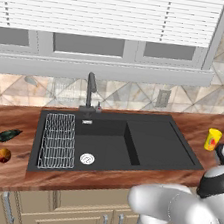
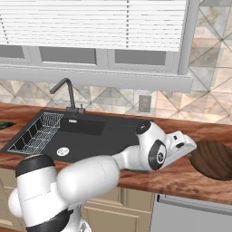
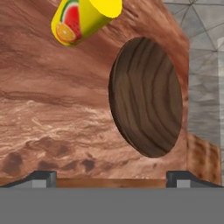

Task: Remove the eggplant and peach from the sink. Then move the bowl and cup from the counter to the sink for washing.

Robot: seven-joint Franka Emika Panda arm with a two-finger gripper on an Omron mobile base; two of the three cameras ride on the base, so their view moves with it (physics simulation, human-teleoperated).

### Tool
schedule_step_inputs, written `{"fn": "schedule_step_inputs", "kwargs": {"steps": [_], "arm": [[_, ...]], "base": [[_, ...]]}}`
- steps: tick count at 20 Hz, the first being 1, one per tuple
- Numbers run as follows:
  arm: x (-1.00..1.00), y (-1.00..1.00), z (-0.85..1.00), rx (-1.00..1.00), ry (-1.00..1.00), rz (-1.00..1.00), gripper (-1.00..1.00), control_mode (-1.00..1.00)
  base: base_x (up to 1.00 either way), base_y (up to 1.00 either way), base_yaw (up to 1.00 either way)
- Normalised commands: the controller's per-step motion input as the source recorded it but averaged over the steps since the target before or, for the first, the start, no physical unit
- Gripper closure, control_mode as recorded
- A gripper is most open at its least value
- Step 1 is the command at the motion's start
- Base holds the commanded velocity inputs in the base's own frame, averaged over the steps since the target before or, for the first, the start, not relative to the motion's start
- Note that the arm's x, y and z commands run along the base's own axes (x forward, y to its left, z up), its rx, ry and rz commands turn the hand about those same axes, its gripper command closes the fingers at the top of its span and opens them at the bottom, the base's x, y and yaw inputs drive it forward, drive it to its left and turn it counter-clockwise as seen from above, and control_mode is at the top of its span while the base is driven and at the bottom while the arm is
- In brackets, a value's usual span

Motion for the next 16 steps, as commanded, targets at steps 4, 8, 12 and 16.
{"fn": "schedule_step_inputs", "kwargs": {"steps": [4, 8, 12, 16], "arm": [[0.11, -0.05, -0.08, 0.00, 0.03, 0.02, -1.00, -1.00], [0.11, -0.06, -0.09, 0.00, 0.02, 0.02, -1.00, -1.00], [0.06, -0.10, -0.07, 0.00, 0.00, 0.03, -1.00, -1.00], [0.06, -0.08, -0.06, 0.00, 0.00, 0.02, -1.00, -1.00]], "base": [[0.00, 0.00, 0.00], [0.00, 0.00, 0.00], [0.00, 0.00, 0.00], [0.00, 0.00, 0.00]]}}
